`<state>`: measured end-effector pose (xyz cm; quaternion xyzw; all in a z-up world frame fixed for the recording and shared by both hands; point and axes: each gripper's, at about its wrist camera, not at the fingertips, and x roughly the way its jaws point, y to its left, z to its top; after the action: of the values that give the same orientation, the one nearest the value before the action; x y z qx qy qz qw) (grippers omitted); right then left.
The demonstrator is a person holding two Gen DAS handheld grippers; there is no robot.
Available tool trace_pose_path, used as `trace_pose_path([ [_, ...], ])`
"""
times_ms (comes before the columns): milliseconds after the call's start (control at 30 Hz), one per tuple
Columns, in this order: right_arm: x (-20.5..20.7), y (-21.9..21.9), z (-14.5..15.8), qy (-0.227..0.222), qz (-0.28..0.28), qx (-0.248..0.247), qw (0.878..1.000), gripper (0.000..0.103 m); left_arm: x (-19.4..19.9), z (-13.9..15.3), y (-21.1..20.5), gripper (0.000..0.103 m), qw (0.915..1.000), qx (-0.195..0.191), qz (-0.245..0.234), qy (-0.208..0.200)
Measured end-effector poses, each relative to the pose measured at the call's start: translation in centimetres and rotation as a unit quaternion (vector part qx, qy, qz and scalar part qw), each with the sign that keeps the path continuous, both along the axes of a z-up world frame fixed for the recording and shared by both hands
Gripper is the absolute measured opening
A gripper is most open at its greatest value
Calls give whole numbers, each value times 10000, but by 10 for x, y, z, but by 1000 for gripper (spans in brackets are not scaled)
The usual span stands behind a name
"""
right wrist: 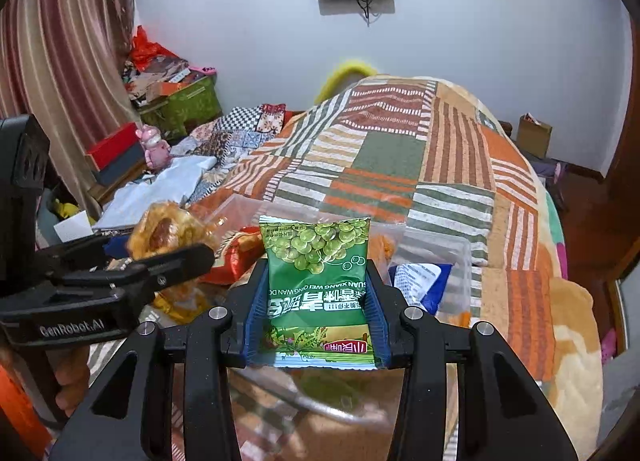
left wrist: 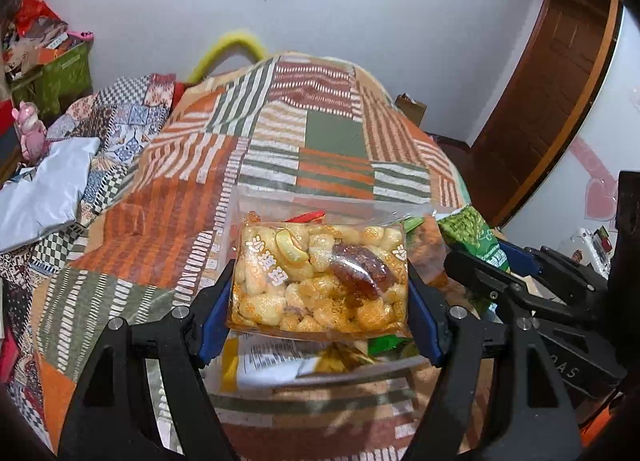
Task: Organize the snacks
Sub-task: 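Lower the peanut-cake pack and green pea bag into the clear box, open both tools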
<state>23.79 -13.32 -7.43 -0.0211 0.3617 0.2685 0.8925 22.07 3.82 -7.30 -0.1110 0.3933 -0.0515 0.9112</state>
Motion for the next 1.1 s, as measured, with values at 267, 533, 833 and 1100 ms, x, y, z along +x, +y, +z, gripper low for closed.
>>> trace_pose_path([
  [267,4,10,-13,100,151,-103,9998,41,11,-23,3,74,9997,-13,-23,239],
  [533,-3,17,-13,-26,294,-367,9989,48,10,-28,5,75,9997,33,9,242],
  [833,-18,3,4,-123,221,-163,9995,62,-7,-13,5,80,9999,-83,-5,137],
  [1100,-48,-17,27,-385,55,36,9992,62,-46,23,-4,80,9991,76,-29,-424],
])
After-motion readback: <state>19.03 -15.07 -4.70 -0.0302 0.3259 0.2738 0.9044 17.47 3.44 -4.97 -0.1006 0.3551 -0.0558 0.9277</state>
